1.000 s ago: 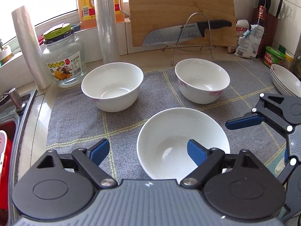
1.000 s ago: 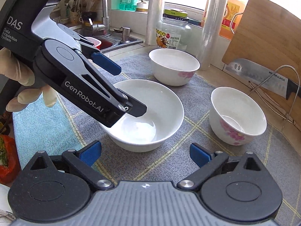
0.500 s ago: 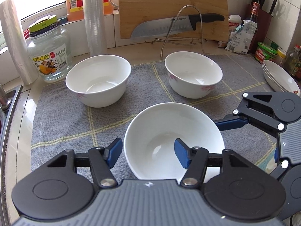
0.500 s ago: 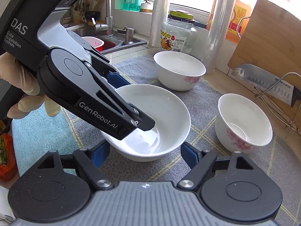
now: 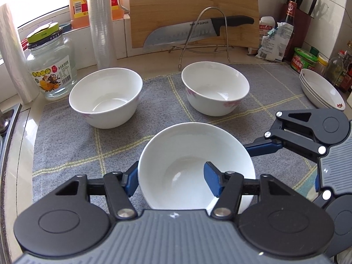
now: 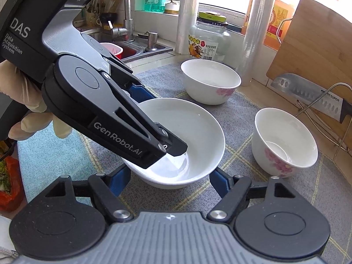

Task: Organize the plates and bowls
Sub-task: 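Close the left gripper on the white bowl's rim and lift it, then carry the white bowl with the left gripper across the towel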

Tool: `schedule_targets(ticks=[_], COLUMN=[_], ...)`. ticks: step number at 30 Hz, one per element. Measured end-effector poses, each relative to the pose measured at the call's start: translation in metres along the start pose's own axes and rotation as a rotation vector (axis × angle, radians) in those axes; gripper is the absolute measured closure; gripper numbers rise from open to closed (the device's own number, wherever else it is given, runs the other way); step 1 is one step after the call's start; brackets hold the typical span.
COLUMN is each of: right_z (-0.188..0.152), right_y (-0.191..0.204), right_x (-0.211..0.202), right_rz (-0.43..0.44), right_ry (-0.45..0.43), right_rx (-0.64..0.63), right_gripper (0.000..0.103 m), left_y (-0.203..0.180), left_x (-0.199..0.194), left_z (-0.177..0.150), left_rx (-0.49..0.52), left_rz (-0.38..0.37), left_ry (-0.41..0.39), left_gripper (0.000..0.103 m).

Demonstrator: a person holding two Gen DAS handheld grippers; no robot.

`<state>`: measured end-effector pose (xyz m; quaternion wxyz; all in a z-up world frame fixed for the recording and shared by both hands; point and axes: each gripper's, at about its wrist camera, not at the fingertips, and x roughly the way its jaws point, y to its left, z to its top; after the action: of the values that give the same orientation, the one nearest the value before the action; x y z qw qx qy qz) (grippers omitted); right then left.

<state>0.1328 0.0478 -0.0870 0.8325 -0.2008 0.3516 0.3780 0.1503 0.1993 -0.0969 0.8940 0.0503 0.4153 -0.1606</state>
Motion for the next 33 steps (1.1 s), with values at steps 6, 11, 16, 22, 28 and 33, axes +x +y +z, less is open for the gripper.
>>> schedule_targets(ticks=[6,11,16,22,28,33], right_z=[-0.008,-0.022,-0.04,-0.06,-0.078,-0.088], right_y=[-0.006,-0.016,-0.027,-0.041,-0.056,-0.064], right_x=[-0.019,-0.037,-0.057,-0.078,-0.092,-0.098], right_rz=[-0.004,-0.024,-0.061,-0.114,-0.161,-0.189], right_ry=[-0.003,0.002,0.009,0.021,0.038,0.05], right_rx=[0.017,0.042,0.067,0.109,0.15,0.176], right_gripper=[0.021,0.021,0.021,0.021,0.021,0.021], left_y=[-0.018,-0.042,-0.072,-0.103,-0.129,-0.143], left_x=[-0.005,-0.005,0.0,0.009,0.019,0.026], left_z=[0.004,0.009,0.017,0.027,0.035,0.039], left_rx=[0.02,0.049,0.087,0.137,0.193,0.225], left_rz=[-0.015,-0.038,-0.077,-0.127,-0.176,-0.207], left_ry=[0.0,-0.005,-0.01,-0.014,-0.012,-0.011], left_gripper=[0.043,0.043,0.043,0.043,0.043,0.043])
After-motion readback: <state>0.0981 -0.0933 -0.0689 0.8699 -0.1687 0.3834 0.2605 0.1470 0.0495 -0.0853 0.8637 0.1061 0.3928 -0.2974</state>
